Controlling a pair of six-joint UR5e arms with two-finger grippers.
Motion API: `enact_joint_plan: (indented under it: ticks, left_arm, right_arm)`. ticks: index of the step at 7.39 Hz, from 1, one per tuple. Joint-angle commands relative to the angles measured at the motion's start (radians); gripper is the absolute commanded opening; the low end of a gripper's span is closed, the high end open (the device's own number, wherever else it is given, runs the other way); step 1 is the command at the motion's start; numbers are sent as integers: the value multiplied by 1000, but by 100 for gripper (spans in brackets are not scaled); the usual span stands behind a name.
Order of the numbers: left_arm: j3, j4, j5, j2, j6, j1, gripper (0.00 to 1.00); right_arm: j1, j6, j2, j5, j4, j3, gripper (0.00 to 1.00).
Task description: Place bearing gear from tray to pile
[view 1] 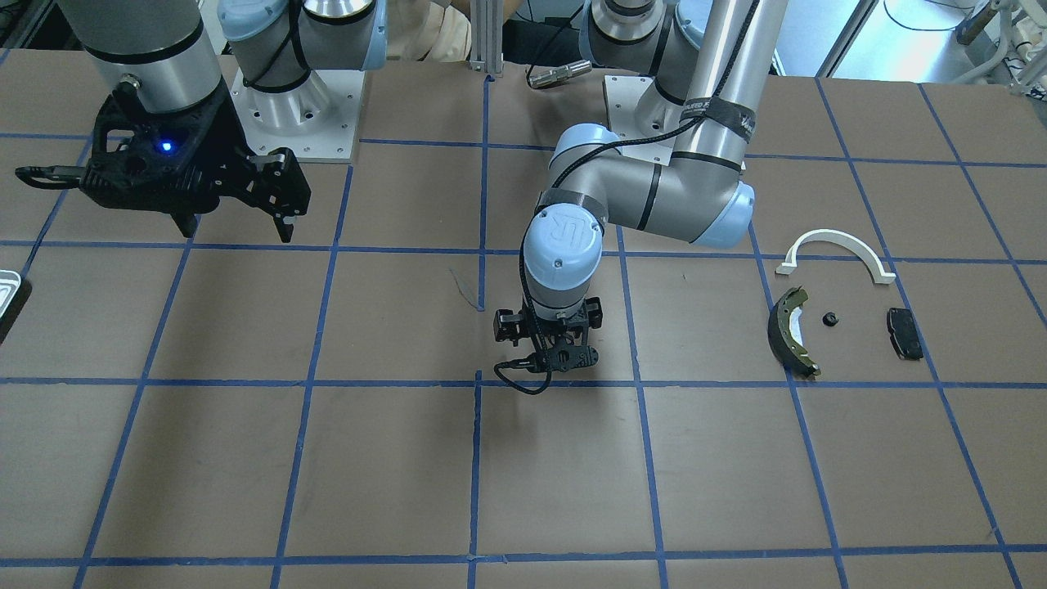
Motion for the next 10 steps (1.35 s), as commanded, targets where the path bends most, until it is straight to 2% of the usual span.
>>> enact_joint_plan:
  ticks: [1,2,4,6,8,10]
  left_arm:
    - [-62,16,-28,18,18,5,99]
    - [-64,23,-73,24,54,12,99]
    - [-76,69,-73,1,56,14,99]
    - [-78,71,-73,1,51,14,97]
    - [-81,72,-67,1,54,14,37]
    - [-79,71,-69,4,54,15,0]
  right_arm:
    - [1,-151,-13,6,31,-9,100]
    - [1,-150,-12,4,30,-4,100]
    - [-10,-138,5,1,30,0,100]
    - [-2,-43,-12,-7,34,0,100]
    - [25,3,-42,25,33,-15,100]
    - [27,-21,-62,25,33,5,100]
